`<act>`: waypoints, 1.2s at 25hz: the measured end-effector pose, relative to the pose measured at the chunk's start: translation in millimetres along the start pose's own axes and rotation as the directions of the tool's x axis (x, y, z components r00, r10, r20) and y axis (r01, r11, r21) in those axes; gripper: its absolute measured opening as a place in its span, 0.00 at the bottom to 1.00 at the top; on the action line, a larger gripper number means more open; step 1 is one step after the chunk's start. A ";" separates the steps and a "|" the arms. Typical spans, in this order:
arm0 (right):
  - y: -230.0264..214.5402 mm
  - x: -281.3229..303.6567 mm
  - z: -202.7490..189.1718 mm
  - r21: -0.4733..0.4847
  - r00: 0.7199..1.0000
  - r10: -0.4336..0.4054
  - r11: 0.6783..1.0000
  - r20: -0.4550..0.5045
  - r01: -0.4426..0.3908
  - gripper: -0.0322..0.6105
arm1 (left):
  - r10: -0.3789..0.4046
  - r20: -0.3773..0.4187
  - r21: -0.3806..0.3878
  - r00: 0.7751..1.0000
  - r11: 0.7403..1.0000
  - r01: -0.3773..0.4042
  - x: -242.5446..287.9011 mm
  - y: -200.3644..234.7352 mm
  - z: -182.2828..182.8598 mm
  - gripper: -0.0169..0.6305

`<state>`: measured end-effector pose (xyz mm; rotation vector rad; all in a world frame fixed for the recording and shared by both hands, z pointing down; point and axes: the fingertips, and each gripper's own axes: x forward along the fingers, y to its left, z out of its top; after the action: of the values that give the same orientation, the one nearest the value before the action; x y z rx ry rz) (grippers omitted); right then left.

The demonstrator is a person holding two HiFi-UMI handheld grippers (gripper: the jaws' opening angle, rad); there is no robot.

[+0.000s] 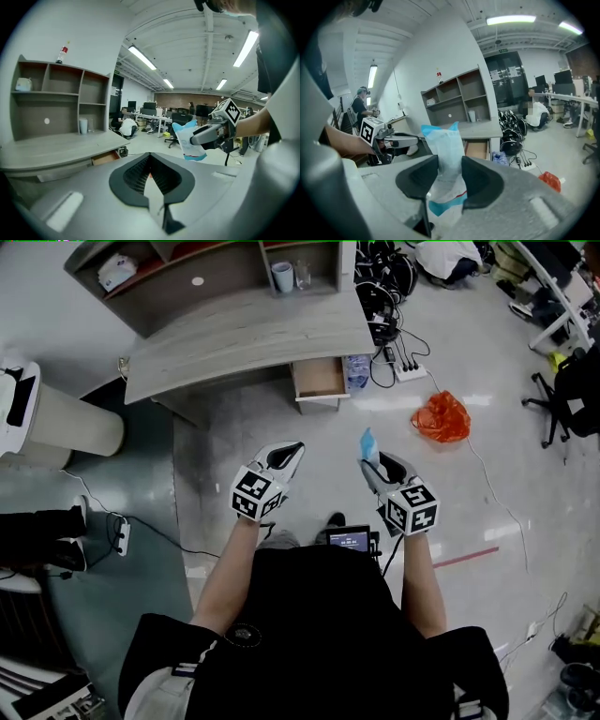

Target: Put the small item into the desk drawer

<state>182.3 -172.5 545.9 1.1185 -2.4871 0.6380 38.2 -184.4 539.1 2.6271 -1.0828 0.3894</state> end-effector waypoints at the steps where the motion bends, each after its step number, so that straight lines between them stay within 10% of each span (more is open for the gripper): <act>1: -2.8 1.1 0.7 -0.005 1.000 0.011 1.000 -0.005 -0.011 0.30 | 0.021 0.002 -0.005 1.000 1.000 -0.021 -0.6 2.2 0.7 0.03; 30: -57.1 99.6 55.1 0.011 0.999 0.010 1.000 -0.048 -0.009 0.30 | -0.038 -0.015 -0.099 0.999 0.994 0.036 65.2 96.1 15.4 0.03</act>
<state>156.4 -296.2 561.5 1.0829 -2.4530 0.6735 16.2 -297.3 561.5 2.5490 -1.0195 0.3407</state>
